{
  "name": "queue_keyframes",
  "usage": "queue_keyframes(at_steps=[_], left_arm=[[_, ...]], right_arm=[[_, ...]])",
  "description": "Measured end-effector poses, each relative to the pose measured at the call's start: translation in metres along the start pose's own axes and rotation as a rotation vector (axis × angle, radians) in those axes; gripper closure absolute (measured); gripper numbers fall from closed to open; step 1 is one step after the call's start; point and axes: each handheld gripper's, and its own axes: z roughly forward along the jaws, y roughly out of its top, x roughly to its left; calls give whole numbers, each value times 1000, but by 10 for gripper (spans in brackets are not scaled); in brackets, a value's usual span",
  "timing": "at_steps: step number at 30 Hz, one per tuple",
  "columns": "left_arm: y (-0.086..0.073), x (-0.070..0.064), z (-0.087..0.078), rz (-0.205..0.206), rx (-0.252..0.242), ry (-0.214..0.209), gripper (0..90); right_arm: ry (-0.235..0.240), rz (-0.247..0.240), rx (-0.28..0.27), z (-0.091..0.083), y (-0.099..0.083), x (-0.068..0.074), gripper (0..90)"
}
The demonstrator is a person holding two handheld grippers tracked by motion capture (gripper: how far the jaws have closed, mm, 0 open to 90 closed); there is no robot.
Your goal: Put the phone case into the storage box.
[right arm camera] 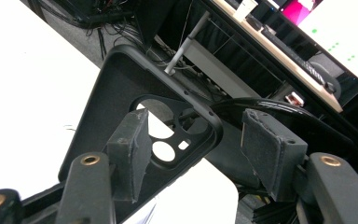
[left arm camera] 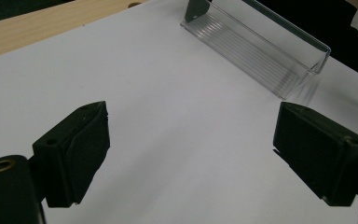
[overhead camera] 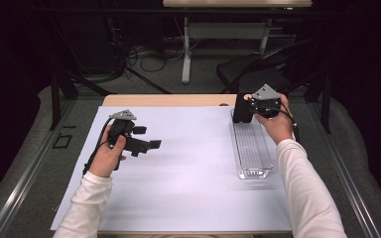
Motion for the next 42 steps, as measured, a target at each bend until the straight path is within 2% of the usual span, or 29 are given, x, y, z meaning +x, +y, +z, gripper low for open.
queue_keyframes(at_steps=[4, 10, 15, 17, 19, 24, 27, 33, 42], left_arm=[[1, 0, 0, 4, 1, -1, 112], [2, 0, 1, 4, -3, -7, 113], [2, 1, 1, 5, -4, -7, 113], [2, 0, 1, 4, -3, -6, 113], [2, 0, 1, 3, -4, -7, 113], [2, 1, 0, 6, -4, -4, 113], [2, 0, 0, 6, -4, -7, 113], [2, 0, 1, 4, -4, -5, 113], [1, -1, 1, 5, -3, -3, 113]], right_arm=[[2, 24, 11, -2, 4, 3, 379], [-25, 40, 11, -6, 9, 6, 263], [-27, 65, 17, -9, 11, 6, 227], [-28, 76, 26, -10, 12, 6, 204], [-30, 60, 55, -10, 11, 6, 162], [-20, 80, 63, -12, 12, 6, 140], [-10, 117, 66, -14, 13, 6, 121], [25, 187, 75, -17, 12, 4, 5], [80, 367, 104, -22, 7, -4, 0]])
